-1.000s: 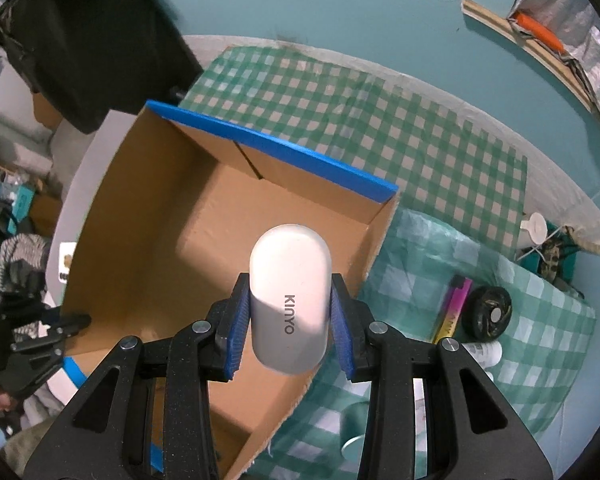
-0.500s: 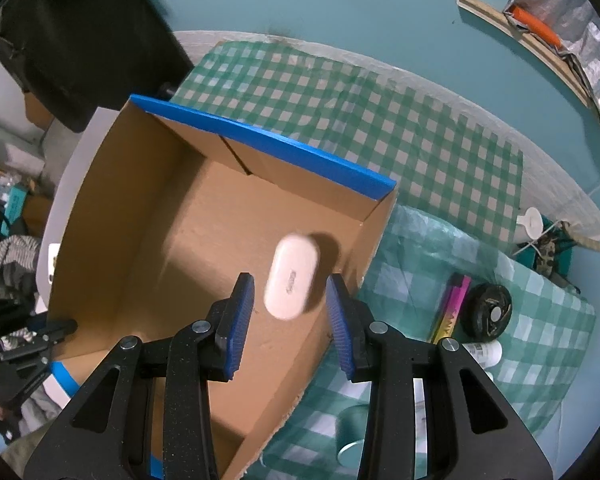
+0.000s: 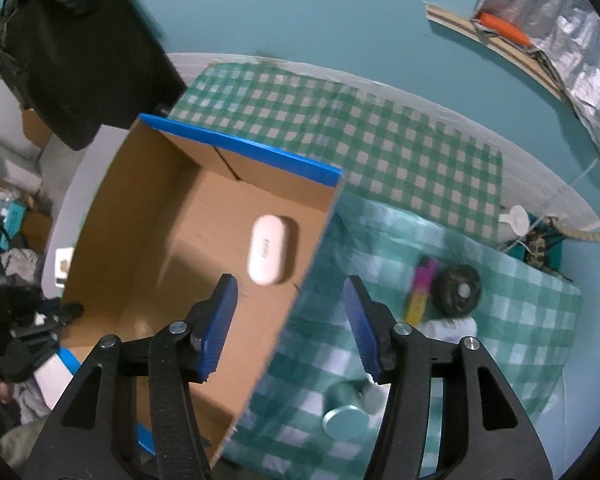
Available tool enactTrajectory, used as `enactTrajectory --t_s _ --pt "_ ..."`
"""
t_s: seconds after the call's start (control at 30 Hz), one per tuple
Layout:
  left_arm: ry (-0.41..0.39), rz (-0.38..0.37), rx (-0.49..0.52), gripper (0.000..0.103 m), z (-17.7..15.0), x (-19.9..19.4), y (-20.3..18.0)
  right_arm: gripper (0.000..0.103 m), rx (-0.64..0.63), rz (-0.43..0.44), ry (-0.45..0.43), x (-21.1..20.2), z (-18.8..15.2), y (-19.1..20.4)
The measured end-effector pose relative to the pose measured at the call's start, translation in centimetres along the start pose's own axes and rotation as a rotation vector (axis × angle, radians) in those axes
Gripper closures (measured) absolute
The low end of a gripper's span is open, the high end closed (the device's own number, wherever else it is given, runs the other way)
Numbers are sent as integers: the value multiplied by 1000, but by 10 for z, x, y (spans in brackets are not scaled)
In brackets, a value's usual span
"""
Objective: Organize rigid objects
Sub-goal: 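Move the right tool back to the teal metal tin and grasp it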
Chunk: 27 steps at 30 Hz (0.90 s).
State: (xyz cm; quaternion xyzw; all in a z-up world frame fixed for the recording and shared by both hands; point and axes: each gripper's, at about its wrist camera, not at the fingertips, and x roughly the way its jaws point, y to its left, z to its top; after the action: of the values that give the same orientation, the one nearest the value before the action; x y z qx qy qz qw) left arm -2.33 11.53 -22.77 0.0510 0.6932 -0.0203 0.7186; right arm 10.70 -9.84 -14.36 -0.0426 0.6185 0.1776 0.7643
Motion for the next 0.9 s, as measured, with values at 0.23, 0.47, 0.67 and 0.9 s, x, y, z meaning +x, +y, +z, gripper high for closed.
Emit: enactTrajectory --t_s 0.23,0.47,0.67,0.9 --pt "-9 9 -8 94 3 -3 2 47 40 -23 43 4 -27 -19" --pt "-9 8 -16 97 3 -6 2 47 99 -28 93 15 -59 -35" --pt "-16 7 -17 98 4 -8 2 47 132 -29 126 22 -80 -39" --pt "-17 -2 -22 98 4 -9 4 47 160 -28 151 29 -99 -41"
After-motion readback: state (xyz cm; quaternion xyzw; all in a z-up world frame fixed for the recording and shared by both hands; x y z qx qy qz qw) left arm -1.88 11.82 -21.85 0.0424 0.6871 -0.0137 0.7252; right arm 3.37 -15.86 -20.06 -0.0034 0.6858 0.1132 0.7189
